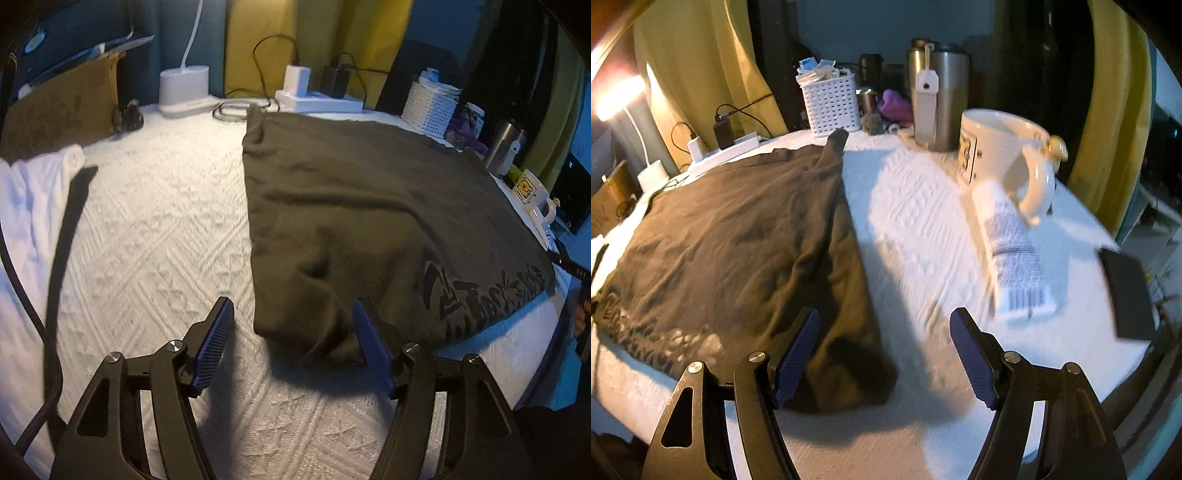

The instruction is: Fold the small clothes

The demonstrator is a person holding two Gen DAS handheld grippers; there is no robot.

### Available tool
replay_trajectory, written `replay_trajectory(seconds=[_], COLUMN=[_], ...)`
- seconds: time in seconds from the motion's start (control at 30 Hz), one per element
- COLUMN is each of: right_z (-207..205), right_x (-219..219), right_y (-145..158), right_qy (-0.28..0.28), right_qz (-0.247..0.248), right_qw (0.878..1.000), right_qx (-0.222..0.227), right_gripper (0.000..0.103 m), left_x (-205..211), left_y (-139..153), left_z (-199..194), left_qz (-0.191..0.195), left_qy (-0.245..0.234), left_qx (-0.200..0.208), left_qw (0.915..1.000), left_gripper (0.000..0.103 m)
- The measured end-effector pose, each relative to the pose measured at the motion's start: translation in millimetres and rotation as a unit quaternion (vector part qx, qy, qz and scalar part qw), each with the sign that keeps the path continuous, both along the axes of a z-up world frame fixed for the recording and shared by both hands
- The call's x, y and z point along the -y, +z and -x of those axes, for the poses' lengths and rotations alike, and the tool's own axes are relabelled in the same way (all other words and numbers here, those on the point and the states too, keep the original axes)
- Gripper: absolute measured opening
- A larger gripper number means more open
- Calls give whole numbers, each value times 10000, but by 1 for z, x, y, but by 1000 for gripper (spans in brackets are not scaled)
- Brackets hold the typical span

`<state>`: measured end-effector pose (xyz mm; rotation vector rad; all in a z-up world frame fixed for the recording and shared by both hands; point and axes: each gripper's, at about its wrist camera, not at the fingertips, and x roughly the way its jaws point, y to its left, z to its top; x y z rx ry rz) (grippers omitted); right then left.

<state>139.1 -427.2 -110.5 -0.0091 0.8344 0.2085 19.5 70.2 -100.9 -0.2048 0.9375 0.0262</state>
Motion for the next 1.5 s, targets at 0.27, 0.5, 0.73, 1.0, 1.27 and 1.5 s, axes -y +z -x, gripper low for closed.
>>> replay_trajectory(seconds=[0.27,0.5,0.73,1.0,1.27,1.5], right_z=[3,14,33,25,-7,-52], right_x=[-10,-3,-5,-9,-6,-15], right_y=[-11,-3,-10,-4,18,20], right_qy=[108,-127,-370,-311,-273,82], right_qz=[-129,235,635,849,980,968], right_qw=[9998,9996,9970,9959,9947,9952], right_qx=[73,109,223,11,164,84], right_gripper=[7,5,5,8,9,43], left_x=[15,14,20,10,-9,2], left_y=[0,19,7,23,52,55], left_z=[-4,21,38,46,29,-9], left_qz=[-54,-133,-316,-291,-397,-237], left_qy=[-365,-118,9,176,717,675], left_qx=[71,36,-334,-377,40,122], left_qw=[9993,9998,9989,9987,9966,9974], left_gripper=[10,6,6,11,58,58])
